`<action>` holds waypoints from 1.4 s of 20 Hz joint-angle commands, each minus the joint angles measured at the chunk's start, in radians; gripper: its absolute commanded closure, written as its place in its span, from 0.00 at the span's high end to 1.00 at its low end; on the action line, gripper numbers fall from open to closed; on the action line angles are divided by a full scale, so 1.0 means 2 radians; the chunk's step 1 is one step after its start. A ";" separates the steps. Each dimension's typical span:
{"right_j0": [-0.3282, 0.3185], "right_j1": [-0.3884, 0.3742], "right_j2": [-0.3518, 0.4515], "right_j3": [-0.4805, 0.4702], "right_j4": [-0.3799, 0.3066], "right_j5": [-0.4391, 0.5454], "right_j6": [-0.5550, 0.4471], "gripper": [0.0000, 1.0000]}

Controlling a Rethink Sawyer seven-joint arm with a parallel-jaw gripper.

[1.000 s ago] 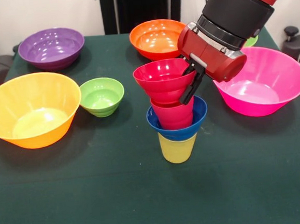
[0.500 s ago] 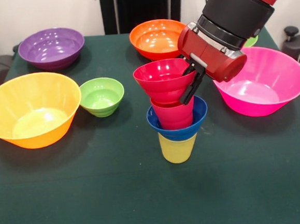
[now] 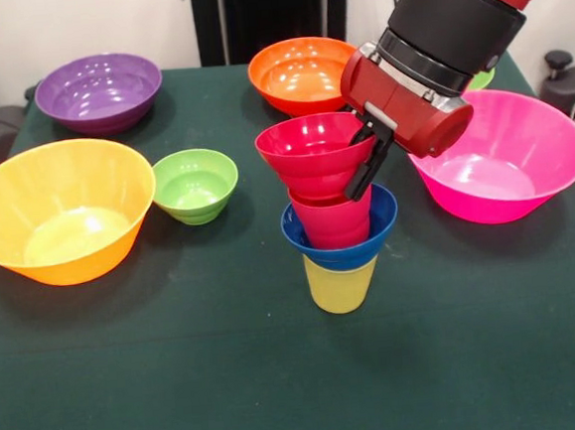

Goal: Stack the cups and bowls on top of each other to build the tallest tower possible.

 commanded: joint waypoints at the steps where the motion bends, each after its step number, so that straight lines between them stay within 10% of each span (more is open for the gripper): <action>1: 0.001 0.018 0.082 -0.009 0.003 0.024 0.082 0.00; 6: -0.003 0.018 0.085 -0.013 0.004 0.024 0.080 0.00; 7: -0.003 0.019 0.084 -0.016 0.005 0.026 0.080 1.00; 28: -0.009 0.031 0.076 -0.035 0.010 0.011 0.093 1.00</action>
